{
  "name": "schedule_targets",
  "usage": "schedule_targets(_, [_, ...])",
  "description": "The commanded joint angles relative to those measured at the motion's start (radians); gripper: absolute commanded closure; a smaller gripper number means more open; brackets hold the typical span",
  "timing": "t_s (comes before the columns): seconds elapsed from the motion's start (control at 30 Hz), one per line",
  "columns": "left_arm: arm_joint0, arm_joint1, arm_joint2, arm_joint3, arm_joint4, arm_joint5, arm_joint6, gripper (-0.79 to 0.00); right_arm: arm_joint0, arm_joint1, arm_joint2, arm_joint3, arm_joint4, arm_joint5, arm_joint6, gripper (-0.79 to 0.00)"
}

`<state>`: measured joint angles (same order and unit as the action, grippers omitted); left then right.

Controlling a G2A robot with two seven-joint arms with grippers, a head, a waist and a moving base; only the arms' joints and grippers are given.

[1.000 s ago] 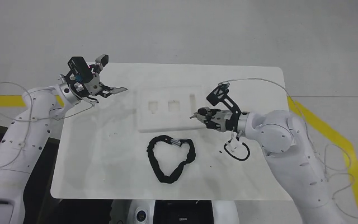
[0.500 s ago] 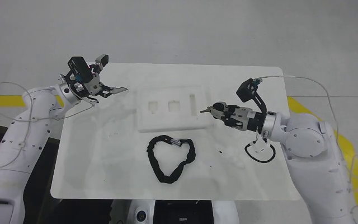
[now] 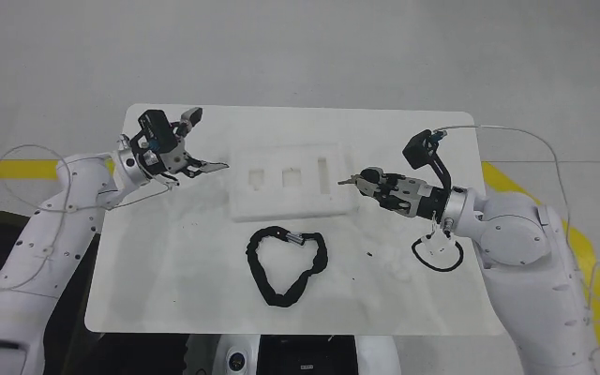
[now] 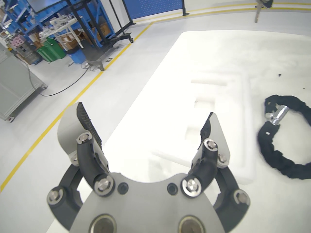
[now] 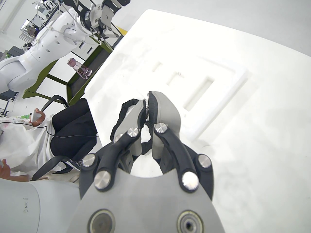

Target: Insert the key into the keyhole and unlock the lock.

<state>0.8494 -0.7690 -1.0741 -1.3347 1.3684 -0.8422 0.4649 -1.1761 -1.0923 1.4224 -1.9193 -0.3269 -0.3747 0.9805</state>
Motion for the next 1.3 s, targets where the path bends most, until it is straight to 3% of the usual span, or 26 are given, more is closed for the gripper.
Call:
schedule_targets(0.0, [0.012,0.000,0.014,-0.037,0.028,-0.045,-0.009,-0.785,0.000,0.000,0.000,0.000,0.000,0.000,0.000,0.000])
schedule_targets(0.3, [0.028,-0.017,0.103,-0.146,0.095,-0.170,-0.033,-0.785,0.000,0.000,0.000,0.000,0.000,0.000,0.000,0.000])
schedule_targets(0.57, [-0.024,-0.034,0.256,-0.170,0.173,-0.170,-0.006,-0.785,0.000,0.000,0.000,0.000,0.000,0.000,0.000,0.000])
schedule_targets(0.77, [-0.068,-0.024,0.365,-0.164,0.204,-0.170,0.055,-0.785,0.000,0.000,0.000,0.000,0.000,0.000,0.000,0.000])
schedule_targets(1.27, [-0.062,-0.023,0.365,-0.166,0.203,-0.154,0.033,-0.785,0.000,0.000,0.000,0.000,0.000,0.000,0.000,0.000])
